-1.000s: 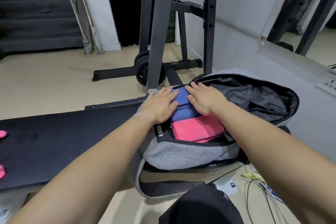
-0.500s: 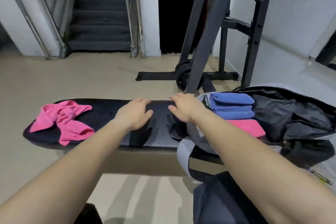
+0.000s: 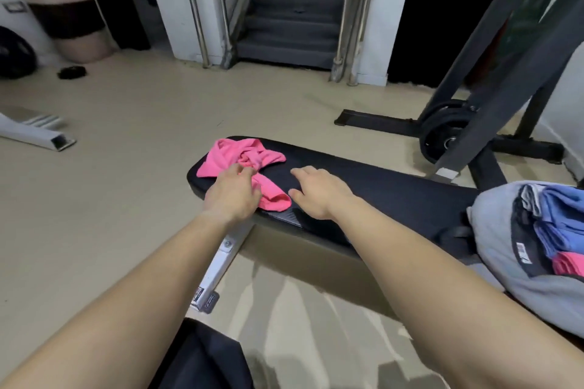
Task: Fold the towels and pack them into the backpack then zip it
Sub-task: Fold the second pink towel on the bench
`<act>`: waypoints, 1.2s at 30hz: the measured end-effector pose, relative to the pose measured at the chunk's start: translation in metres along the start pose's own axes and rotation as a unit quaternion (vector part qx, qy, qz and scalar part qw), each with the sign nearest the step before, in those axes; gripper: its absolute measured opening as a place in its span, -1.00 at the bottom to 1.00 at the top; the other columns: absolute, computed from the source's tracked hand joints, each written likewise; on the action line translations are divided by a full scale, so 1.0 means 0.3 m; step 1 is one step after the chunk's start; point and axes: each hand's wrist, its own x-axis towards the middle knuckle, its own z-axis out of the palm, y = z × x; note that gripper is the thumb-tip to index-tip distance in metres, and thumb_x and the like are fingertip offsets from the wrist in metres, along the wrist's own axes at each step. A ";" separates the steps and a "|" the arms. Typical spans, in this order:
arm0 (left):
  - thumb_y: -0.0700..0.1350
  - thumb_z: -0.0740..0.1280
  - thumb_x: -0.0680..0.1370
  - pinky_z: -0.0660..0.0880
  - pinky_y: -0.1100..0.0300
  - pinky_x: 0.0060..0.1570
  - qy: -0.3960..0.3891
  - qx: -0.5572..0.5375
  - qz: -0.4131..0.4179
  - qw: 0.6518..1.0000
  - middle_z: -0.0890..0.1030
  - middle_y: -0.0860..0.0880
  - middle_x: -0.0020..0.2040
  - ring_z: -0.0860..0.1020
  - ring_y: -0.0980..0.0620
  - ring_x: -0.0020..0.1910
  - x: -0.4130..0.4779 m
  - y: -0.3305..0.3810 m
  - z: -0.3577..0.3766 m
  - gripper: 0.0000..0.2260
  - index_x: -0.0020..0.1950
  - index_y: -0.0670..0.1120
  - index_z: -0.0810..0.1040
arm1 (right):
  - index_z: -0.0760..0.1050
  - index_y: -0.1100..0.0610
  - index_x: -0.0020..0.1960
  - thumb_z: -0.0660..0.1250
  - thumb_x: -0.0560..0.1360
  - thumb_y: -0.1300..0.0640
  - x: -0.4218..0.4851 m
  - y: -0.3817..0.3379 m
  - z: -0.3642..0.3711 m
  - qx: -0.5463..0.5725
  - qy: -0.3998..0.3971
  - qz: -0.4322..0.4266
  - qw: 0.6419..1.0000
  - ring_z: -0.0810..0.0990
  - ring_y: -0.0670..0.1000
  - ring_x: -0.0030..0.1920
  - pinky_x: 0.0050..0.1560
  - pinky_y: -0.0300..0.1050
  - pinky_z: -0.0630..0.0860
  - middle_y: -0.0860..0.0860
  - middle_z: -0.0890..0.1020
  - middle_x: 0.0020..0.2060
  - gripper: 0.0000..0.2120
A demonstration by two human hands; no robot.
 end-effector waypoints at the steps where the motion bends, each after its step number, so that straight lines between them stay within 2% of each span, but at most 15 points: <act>1: 0.04 0.15 0.63 0.40 -0.10 0.30 0.003 -0.010 -0.011 1.000 0.38 -0.12 0.44 0.36 -0.21 0.39 0.009 -0.025 0.015 -0.58 0.49 0.00 0.36 | 0.12 0.05 0.61 0.11 0.67 -0.09 0.031 -0.020 0.020 0.005 -0.004 -0.004 1.000 0.30 0.17 0.48 0.40 0.14 0.35 0.06 0.25 0.56 -0.44; 6: 0.06 0.25 0.59 0.37 -0.07 0.35 -0.072 -0.030 -0.018 0.997 0.31 -0.07 0.51 0.34 -0.22 0.40 0.055 -0.093 0.098 -0.47 0.56 0.11 0.25 | 0.25 -0.06 0.55 0.14 0.63 -0.18 0.137 -0.077 0.135 0.023 -0.028 -0.041 0.999 0.36 0.17 0.40 0.31 0.17 0.42 0.02 0.36 0.47 -0.48; 9: 0.06 0.33 0.56 0.39 -0.04 0.30 -0.084 -0.024 -0.002 0.996 0.35 -0.03 0.46 0.36 -0.19 0.34 0.076 -0.094 0.123 -0.48 0.52 0.15 0.33 | 0.42 -0.08 0.44 0.18 0.61 -0.23 0.154 -0.075 0.197 -0.003 0.007 -0.054 0.998 0.40 0.14 0.30 0.24 0.12 0.45 -0.01 0.43 0.38 -0.54; 12: 0.10 0.39 0.52 0.44 0.00 0.23 -0.060 -0.034 0.000 0.998 0.42 -0.01 0.34 0.38 -0.12 0.29 0.086 -0.082 0.123 -0.56 0.40 0.18 0.47 | 0.52 -0.02 0.29 0.27 0.61 -0.11 0.153 -0.052 0.221 0.051 0.055 -0.041 0.996 0.42 0.11 0.25 0.21 0.07 0.45 -0.01 0.47 0.27 -0.68; 15: 0.18 0.42 0.48 0.47 -0.02 0.19 -0.054 -0.033 0.020 0.998 0.45 -0.01 0.19 0.40 -0.08 0.25 0.083 -0.059 0.125 -0.64 0.26 0.19 0.56 | 0.56 0.00 0.08 0.38 0.55 -0.04 0.134 -0.015 0.214 0.109 0.077 -0.035 0.990 0.47 0.08 0.15 0.10 0.04 0.48 -0.02 0.51 0.08 -0.83; 18: 0.27 0.36 0.48 0.48 0.05 0.07 -0.054 -0.031 0.051 0.997 0.43 0.03 0.04 0.44 -0.03 0.15 0.067 -0.013 0.126 -0.68 0.17 0.19 0.60 | 0.53 -0.04 -0.09 0.43 0.51 -0.06 0.080 0.040 0.182 0.159 0.072 -0.020 0.984 0.51 0.04 -0.05 -0.05 0.04 0.49 -0.06 0.54 -0.14 -0.87; 20: 0.30 0.28 0.51 0.47 0.08 -0.01 -0.057 -0.031 0.071 0.995 0.44 0.04 -0.01 0.47 -0.01 0.06 0.060 0.032 0.122 -0.70 0.11 0.19 0.63 | 0.55 -0.01 -0.13 0.40 0.52 -0.06 0.028 0.093 0.151 0.193 0.065 -0.005 0.979 0.53 0.04 -0.15 -0.10 0.06 0.49 -0.05 0.59 -0.25 -0.85; 23: 0.22 0.19 0.60 0.51 0.02 -0.04 -0.059 -0.047 0.117 0.990 0.50 0.03 -0.09 0.54 -0.04 -0.04 0.048 0.115 0.112 -0.68 0.01 0.09 0.65 | 0.59 0.06 -0.13 0.29 0.61 -0.02 -0.062 0.169 0.105 0.215 0.069 0.003 0.974 0.55 0.06 -0.19 -0.09 0.07 0.49 -0.01 0.63 -0.29 -0.77; 27: 0.13 0.13 0.65 0.49 -0.03 -0.03 -0.043 -0.115 0.172 0.977 0.56 0.00 -0.15 0.53 -0.03 -0.09 0.023 0.236 0.116 -0.64 -0.16 -0.02 0.57 | 0.60 -0.01 -0.13 0.23 0.65 -0.03 -0.181 0.250 0.043 0.233 0.088 0.019 0.968 0.55 -0.07 -0.23 -0.14 -0.04 0.47 -0.10 0.62 -0.31 -0.75; 28: 0.14 0.12 0.64 0.50 -0.03 0.00 -0.037 -0.138 0.184 0.973 0.58 0.01 -0.14 0.54 -0.01 -0.08 0.016 0.266 0.119 -0.65 -0.14 -0.01 0.57 | 0.61 -0.02 -0.13 0.23 0.65 -0.03 -0.206 0.266 0.029 0.236 0.095 0.025 0.967 0.55 -0.08 -0.26 -0.17 -0.06 0.47 -0.09 0.62 -0.32 -0.74; 31: 0.21 0.18 0.58 0.49 0.05 0.11 -0.032 -0.197 0.206 0.958 0.60 0.07 0.01 0.55 0.09 0.02 -0.003 0.355 0.132 -0.68 0.14 0.08 0.60 | 0.60 -0.04 -0.18 0.27 0.63 0.00 -0.263 0.301 -0.005 0.255 0.124 0.041 0.958 0.51 -0.13 -0.34 -0.26 -0.15 0.43 -0.09 0.63 -0.37 -0.76; 34: 0.31 0.32 0.45 0.51 0.18 0.07 -0.038 -0.245 0.221 0.943 0.57 0.12 0.08 0.56 0.19 0.00 -0.033 0.427 0.127 -0.52 0.27 0.08 0.54 | 0.62 -0.03 -0.19 0.33 0.60 0.02 -0.299 0.325 -0.029 0.270 0.162 0.060 0.947 0.50 -0.14 -0.39 -0.33 -0.21 0.42 -0.05 0.64 -0.39 -0.80; 36: 0.29 0.44 0.36 0.52 0.23 0.01 -0.052 -0.250 0.222 0.941 0.55 0.13 0.10 0.58 0.22 -0.07 -0.049 0.458 0.126 -0.44 0.29 0.09 0.52 | 0.61 0.00 -0.22 0.38 0.57 -0.02 -0.314 0.340 -0.038 0.282 0.178 0.072 0.940 0.44 -0.15 -0.47 -0.42 -0.29 0.32 -0.08 0.57 -0.48 -0.79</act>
